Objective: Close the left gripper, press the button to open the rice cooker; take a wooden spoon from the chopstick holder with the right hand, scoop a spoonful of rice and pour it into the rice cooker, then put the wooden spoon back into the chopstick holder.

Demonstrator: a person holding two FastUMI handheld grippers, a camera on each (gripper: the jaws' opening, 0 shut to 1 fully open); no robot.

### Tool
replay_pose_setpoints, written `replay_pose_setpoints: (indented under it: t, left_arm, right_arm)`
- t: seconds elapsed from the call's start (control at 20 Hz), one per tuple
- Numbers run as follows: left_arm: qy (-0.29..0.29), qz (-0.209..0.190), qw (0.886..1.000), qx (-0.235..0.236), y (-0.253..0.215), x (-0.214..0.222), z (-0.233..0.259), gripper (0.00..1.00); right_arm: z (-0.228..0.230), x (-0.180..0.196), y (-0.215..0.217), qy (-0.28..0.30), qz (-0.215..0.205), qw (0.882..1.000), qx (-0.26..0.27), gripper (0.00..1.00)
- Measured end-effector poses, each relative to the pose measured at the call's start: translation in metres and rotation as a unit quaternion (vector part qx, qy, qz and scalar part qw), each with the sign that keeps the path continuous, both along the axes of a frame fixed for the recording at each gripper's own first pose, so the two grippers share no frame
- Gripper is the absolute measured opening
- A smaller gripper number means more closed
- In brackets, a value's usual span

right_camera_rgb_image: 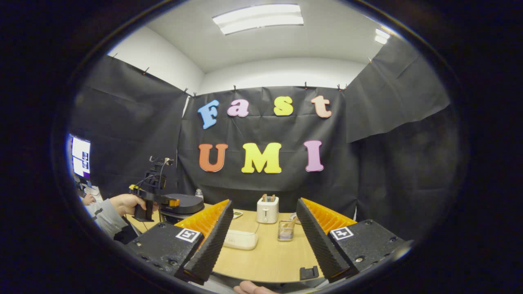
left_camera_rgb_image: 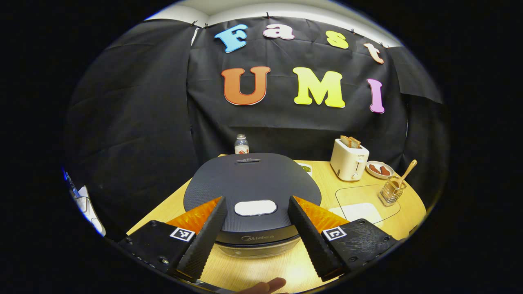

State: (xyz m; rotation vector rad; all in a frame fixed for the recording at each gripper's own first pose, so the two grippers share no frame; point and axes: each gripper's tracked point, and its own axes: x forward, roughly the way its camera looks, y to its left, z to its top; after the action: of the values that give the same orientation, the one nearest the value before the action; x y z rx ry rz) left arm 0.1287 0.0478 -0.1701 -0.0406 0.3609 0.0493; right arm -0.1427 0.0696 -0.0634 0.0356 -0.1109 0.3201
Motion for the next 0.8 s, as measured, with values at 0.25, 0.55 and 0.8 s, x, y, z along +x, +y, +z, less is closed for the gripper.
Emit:
replay_pose_setpoints:
  t: [0.25, 0.55, 0.8]
  left_arm:
    - [-0.072, 0.015, 0.997, 0.01, 0.004, 0.011, -0.001, 0.98]
    - [-0.106, 0.024, 0.994, 0.005, 0.003, 0.017, -0.008, 0.95]
    - [-0.132, 0.02, 0.991, 0.015, 0.002, 0.016, -0.003, 0.94]
  right_arm:
    - [-0.006, 0.007, 0.003, 0.013, -0.002, 1.0, -0.006, 0.94]
    - [-0.014, 0.013, 0.005, 0.021, -0.004, 1.0, -0.01, 0.94]
    - [-0.019, 0.016, 0.008, 0.03, 0.0, 0.999, -0.016, 1.0]
